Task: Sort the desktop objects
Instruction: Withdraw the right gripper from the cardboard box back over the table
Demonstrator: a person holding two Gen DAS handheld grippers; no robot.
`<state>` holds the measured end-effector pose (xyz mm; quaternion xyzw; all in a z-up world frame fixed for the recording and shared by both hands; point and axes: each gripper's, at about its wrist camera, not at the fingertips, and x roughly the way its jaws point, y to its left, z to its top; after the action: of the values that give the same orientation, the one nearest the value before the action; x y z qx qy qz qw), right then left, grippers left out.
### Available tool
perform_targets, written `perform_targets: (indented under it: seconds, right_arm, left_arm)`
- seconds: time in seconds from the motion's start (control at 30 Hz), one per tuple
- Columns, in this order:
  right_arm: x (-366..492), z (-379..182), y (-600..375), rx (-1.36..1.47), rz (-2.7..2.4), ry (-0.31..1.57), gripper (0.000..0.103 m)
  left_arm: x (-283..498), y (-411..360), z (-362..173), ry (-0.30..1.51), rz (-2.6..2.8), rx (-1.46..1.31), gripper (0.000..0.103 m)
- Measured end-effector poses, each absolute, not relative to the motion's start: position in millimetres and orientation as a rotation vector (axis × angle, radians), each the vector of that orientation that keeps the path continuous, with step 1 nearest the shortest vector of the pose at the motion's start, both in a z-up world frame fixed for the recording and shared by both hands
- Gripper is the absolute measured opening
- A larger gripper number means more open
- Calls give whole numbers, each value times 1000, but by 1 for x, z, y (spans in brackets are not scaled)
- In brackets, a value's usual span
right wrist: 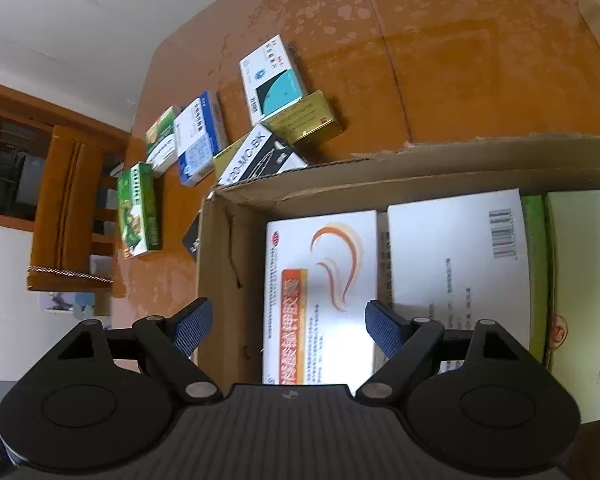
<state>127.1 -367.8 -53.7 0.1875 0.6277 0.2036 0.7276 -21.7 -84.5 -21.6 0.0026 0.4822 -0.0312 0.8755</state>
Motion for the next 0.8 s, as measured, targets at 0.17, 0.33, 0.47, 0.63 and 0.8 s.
perform_targets:
  seconds: [0.17, 0.33, 0.47, 0.63, 0.8]
  right_arm:
    - [129, -55, -369, 402, 431, 1381, 87]
    - [130, -56, -371, 390, 423, 1382, 87]
    - [129, -53, -373, 388, 424, 1375, 87]
    - [125, -45, -381, 407, 416, 1349, 87]
    - [115, -36, -392, 433, 370, 1317, 87]
  left_arm:
    - [-22, -85, -24, 1011, -61, 1, 103]
    - [-22, -85, -24, 1015, -55, -4, 103]
    - [-20, -85, -24, 1018, -56, -2, 103]
    - [-16, -88, -23, 1020, -69, 25, 103]
    - [-10, -85, -24, 1023, -97, 47, 103]
